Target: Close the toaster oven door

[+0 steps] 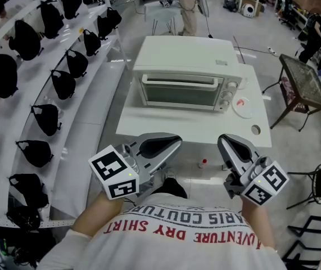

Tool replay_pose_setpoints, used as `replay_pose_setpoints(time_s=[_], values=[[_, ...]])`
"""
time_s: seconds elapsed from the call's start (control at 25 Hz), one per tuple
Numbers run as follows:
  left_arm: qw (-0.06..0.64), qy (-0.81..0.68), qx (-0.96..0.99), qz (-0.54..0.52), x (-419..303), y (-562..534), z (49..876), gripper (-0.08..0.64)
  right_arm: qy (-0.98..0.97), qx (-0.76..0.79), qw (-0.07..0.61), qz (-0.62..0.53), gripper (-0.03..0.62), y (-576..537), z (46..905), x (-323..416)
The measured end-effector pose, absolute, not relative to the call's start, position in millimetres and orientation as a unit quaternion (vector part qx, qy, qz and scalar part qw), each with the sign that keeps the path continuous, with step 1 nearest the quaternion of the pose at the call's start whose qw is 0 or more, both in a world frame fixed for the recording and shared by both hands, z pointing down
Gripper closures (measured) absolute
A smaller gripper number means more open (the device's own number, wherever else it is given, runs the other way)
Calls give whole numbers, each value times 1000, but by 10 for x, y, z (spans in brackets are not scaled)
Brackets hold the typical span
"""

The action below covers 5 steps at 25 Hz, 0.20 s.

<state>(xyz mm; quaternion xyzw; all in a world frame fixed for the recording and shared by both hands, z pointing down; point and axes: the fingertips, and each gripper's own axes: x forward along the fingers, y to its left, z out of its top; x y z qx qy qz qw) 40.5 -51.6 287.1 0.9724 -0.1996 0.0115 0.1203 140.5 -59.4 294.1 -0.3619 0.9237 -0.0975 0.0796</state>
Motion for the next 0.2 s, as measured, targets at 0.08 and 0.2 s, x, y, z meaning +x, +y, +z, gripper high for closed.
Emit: replay_pose_setpoints(time_s=[0.08,0.2], values=[[121,-201,972,12,409,-512,2871,525,924,-361,79,-96,569,-574,2935,1398],[125,-200,972,13,418,-490,2859,525,925,-360,77,-93,569,-538,2915,1394]])
